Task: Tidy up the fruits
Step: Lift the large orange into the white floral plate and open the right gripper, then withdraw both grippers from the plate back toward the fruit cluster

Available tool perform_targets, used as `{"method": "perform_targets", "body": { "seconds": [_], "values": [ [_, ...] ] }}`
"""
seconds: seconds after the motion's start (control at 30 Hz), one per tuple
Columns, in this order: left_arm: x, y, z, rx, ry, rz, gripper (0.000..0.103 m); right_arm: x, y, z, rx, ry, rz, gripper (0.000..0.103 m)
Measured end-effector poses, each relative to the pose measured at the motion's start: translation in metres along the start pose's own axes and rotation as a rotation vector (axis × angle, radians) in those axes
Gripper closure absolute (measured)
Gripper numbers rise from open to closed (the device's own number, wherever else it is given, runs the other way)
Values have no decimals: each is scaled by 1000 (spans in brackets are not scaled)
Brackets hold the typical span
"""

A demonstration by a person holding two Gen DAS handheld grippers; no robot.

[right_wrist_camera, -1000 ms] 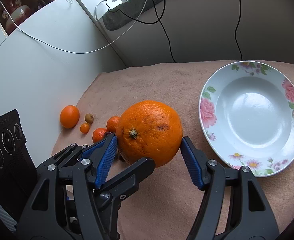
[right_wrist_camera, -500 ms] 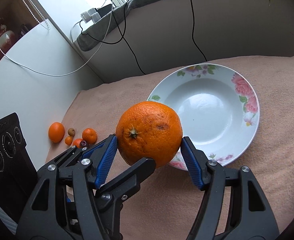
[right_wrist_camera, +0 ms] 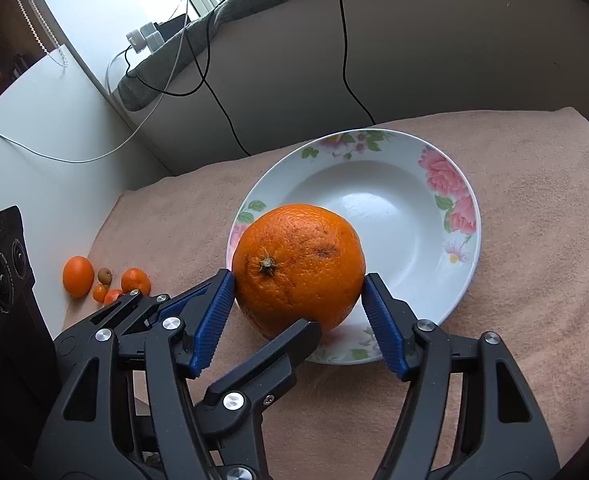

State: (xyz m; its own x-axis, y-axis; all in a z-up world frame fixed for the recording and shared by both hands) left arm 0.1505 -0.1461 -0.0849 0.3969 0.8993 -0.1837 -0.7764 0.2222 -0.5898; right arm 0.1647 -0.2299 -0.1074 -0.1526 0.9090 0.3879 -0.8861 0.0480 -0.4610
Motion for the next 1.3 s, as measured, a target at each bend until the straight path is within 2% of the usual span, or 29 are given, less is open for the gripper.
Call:
{"method": "perform_targets", "body": {
  "seconds": [0.2, 0.3, 0.4, 0.5, 0.6, 0.7, 0.87, 0.97, 1.13, 1.3],
  "values": [
    [0, -2, -2, 13, -6, 10, 46, -5, -1, -2, 3, -22, -3, 34],
    [-1, -2, -1, 8, -22, 14, 46, -4, 0, 4, -23, -52, -12, 34],
    [-2, -1, 1, 10, -33, 6, 46, -1, 1, 13, -50, -40, -5, 34],
    [-3, 1, 7, 3, -49, 3, 46, -2, 4, 22, -76, -14, -4, 30],
    [-3, 3, 12, -1, -65, 1, 46, -6, 8, 35, -103, -30, -15, 27],
    [-5, 6, 16, 0, -85, 3, 45, -8, 13, 51, -145, -25, -17, 18],
    [-10, 12, 20, 1, -114, 14, 34, -4, 23, 79, -202, -31, 19, 15],
    [-14, 16, 21, 6, -137, 24, 31, 0, 32, 93, -227, 2, 56, 4],
    [-19, 25, 24, 8, -171, 49, 31, 7, 48, 110, -238, 76, 153, 2],
    [-8, 39, 26, -5, -172, 171, 31, 6, 71, 118, -258, 150, 214, 2]
  ]
}}
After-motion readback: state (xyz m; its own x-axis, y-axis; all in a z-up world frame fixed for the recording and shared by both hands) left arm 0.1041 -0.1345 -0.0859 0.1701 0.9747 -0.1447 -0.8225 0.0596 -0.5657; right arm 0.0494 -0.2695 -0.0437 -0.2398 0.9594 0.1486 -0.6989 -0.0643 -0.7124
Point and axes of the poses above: each gripper's, at about its wrist camera, not at the fingertips, and z roughly against the way its jaws point, x to its left, y to its underside, the point moved 2 cm from there along -z, roughly the way its jaws point, and after that the axes turned 8 degrees about x, right-handed, at the moved point
